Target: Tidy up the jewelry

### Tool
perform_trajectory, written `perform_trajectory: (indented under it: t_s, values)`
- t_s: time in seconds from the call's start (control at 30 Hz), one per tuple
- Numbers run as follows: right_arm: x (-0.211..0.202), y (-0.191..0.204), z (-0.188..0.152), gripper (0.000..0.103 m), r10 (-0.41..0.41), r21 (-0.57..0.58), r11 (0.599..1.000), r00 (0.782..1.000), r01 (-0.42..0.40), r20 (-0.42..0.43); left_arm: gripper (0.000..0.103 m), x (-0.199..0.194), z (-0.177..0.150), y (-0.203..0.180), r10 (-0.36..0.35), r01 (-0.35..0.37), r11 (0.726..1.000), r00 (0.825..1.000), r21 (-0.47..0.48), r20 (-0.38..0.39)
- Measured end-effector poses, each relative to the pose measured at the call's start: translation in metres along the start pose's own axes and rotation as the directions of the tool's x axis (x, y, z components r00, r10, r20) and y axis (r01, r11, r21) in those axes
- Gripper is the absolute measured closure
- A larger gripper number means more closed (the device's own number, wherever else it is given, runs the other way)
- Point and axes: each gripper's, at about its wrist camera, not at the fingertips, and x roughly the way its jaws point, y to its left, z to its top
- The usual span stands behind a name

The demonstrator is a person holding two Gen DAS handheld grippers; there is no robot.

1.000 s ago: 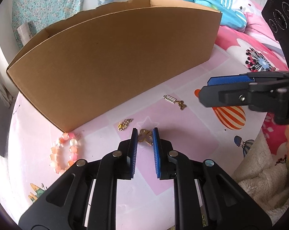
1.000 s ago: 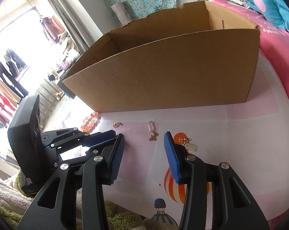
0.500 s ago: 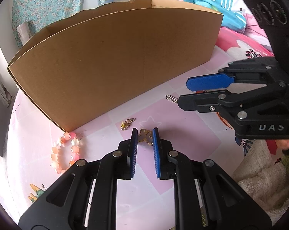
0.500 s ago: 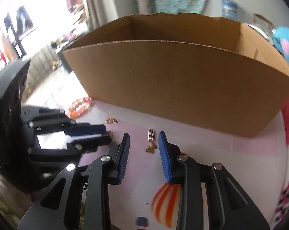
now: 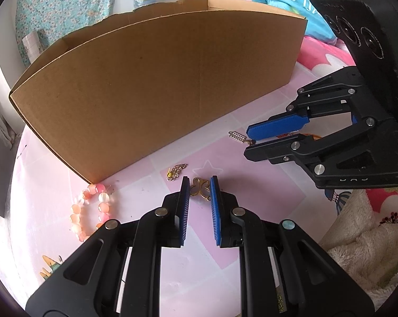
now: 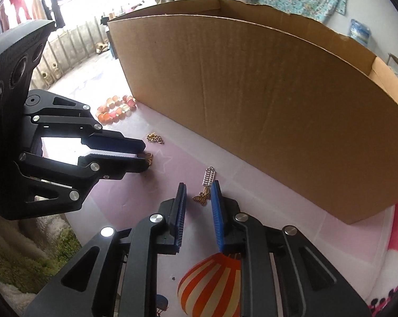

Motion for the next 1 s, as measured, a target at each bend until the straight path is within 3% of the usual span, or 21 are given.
perform_trajectory:
  t_s: [0.7,1.0]
  values:
    - [-0.024,0.001,-0.010,0.091,0.004,0.085,0.996,0.998,-0.009,0.069,0.088,-0.005,0.002,-0.001,-0.001,0.001,1.000,1.000,-0.007,0.022]
    - [-0.072,0.007,-0.007,0.091,-0.020,0.108,0.994,0.981,-0.001,0.194,0.088,-0.042,0.011,-0.003,-0.013,0.014,1.000,0.995,-0.014,0.101]
